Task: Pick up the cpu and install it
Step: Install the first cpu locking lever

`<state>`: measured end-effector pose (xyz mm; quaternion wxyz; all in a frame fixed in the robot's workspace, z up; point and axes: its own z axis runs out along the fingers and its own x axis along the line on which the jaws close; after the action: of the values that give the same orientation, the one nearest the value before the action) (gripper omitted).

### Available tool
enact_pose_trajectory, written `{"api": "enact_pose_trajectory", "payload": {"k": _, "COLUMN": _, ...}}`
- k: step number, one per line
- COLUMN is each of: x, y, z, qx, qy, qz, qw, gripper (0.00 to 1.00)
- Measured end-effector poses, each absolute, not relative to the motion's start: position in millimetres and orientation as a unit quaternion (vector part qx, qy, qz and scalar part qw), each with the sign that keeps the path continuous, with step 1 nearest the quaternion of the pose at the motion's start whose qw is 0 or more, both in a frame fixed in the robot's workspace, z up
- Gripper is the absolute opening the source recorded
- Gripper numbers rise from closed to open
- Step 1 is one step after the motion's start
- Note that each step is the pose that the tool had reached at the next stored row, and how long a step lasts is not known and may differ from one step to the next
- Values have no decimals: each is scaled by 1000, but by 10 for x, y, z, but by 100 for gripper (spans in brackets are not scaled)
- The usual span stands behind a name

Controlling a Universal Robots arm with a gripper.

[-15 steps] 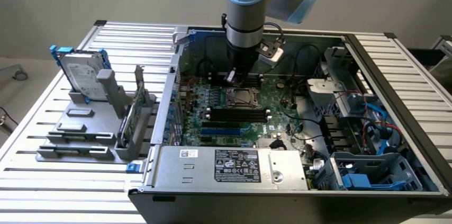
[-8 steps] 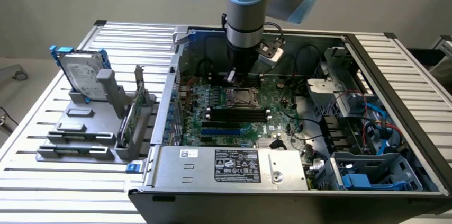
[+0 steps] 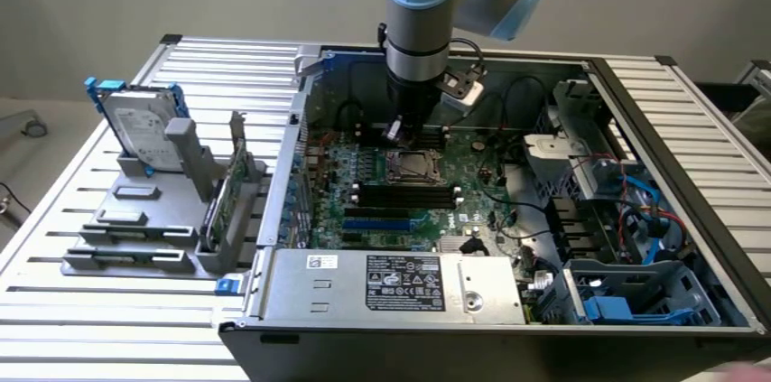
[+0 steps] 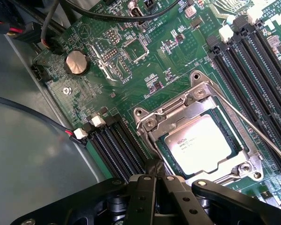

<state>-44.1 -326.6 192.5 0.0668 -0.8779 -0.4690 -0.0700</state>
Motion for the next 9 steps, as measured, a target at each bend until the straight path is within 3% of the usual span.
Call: {"api": "enact_pose_trajectory", "payload": {"k": 9, "x": -441, "y": -3266, "z": 1925, "qx": -878, "qy": -469, "qz": -70, "qw": 67, "gripper": 11}}
